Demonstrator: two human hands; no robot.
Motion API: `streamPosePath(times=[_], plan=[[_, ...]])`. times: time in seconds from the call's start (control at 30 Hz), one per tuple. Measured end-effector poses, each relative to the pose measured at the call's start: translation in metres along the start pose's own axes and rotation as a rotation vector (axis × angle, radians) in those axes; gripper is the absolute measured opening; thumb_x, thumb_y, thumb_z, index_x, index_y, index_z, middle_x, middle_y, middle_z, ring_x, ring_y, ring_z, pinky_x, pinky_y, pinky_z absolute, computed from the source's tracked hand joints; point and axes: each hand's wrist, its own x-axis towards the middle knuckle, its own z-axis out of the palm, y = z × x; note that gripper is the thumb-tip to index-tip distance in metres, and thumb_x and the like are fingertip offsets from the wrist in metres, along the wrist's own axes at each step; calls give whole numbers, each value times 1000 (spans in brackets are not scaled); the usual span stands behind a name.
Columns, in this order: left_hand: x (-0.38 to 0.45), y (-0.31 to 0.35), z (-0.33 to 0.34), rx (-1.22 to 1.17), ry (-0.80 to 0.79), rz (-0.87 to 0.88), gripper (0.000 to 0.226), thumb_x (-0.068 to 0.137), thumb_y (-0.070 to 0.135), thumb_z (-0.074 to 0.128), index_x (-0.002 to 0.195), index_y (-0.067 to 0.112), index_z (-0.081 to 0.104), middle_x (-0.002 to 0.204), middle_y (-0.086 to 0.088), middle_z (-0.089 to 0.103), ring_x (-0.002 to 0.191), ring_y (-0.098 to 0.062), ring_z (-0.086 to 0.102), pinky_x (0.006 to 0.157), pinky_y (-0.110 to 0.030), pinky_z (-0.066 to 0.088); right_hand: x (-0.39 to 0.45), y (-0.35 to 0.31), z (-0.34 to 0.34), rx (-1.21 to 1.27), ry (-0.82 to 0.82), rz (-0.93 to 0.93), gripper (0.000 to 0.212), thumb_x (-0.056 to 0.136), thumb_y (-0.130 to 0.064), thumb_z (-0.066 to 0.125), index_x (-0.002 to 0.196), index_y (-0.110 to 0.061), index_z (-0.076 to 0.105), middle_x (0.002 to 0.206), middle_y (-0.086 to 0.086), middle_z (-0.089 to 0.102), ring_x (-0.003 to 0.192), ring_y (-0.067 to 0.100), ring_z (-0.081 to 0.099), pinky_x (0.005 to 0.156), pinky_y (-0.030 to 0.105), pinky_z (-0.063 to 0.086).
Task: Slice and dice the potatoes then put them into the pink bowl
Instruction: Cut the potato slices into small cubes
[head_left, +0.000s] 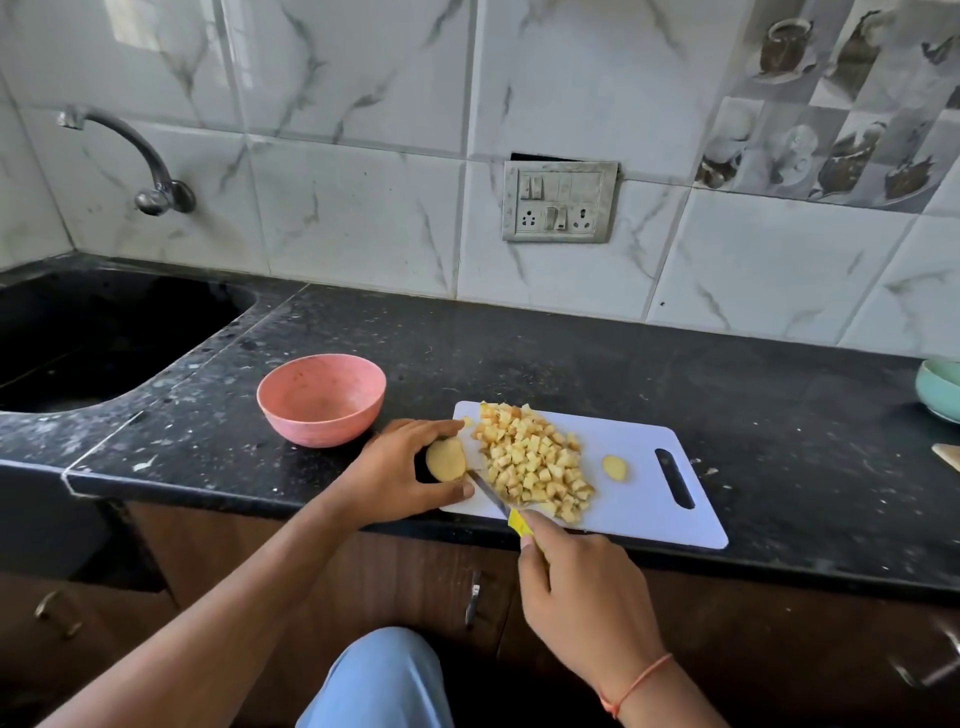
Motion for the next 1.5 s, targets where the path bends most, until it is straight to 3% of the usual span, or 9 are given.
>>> streamPosePath(times=[0.1, 0.27, 0.47, 0.6, 0.87, 1.07, 1.2, 1.33, 1.5], plan=[[-2, -9, -4, -31, -22, 27, 86, 78, 73, 78, 152, 36, 54, 148, 20, 58, 139, -5, 50, 116, -39, 45, 5, -1, 3, -79, 8, 0, 42, 107, -43, 31, 145, -37, 49, 77, -10, 65, 67, 13, 60, 54, 25, 46], [-7, -13, -9, 67, -2, -17, 85, 79, 61, 83, 152, 27, 56, 146, 13, 58, 134, -4, 47, 110, -23, 36, 9, 2, 3, -148, 11, 59, 41, 108, -38, 31, 147, -34, 45, 78, -9, 64, 68, 13, 62, 56, 28, 47], [-11, -2, -5, 77, -7, -14, 83, 75, 80, 69, 148, 42, 56, 142, 26, 56, 135, -3, 44, 116, -44, 41, 8, 6, 8, -170, 39, 74, 43, 108, -37, 34, 149, -32, 45, 66, -10, 51, 57, 11, 49, 48, 24, 31], [-11, 6, -2, 73, -20, 1, 88, 71, 86, 68, 147, 44, 55, 140, 28, 55, 138, -5, 41, 117, -48, 38, 10, 7, 12, -137, 52, 61, 42, 108, -38, 34, 150, -33, 43, 66, -12, 51, 57, 10, 53, 49, 22, 39], [-14, -1, -2, -76, 92, -20, 80, 73, 56, 85, 145, 33, 60, 128, 25, 62, 123, 0, 57, 108, -33, 50, -1, -4, 26, -149, 66, 15, 43, 98, -32, 61, 141, -24, 60, 50, -13, 32, 39, 9, 28, 42, 15, 9], [-17, 2, -2, -107, 100, -8, 74, 76, 51, 86, 143, 34, 59, 125, 28, 64, 124, 0, 57, 108, -35, 50, 4, 2, 24, -217, 37, -56, 46, 92, -27, 70, 137, -21, 65, 46, -9, 44, 35, 9, 38, 35, 25, 22], [-16, 2, 0, -67, 92, 19, 71, 76, 54, 85, 139, 38, 59, 125, 29, 62, 123, -1, 55, 107, -34, 50, 12, 15, 16, -229, 70, -20, 44, 90, -25, 73, 133, -21, 69, 47, -12, 32, 36, 8, 28, 37, 20, 9], [-15, 1, 0, -57, 94, 6, 74, 75, 56, 85, 141, 40, 57, 127, 32, 60, 126, 0, 53, 108, -32, 48, 15, 21, 15, 19, 13, 85, 44, 104, -36, 51, 148, -38, 54, 49, -13, 41, 43, 9, 42, 41, 17, 22], [-13, 2, 3, -24, 61, -7, 86, 72, 67, 81, 148, 36, 55, 126, 29, 63, 127, -2, 51, 109, -39, 49, 30, 30, 6, 668, 36, 400, 35, 106, -29, 56, 140, -32, 65, 66, -31, 54, 60, 8, 63, 50, 18, 47]])
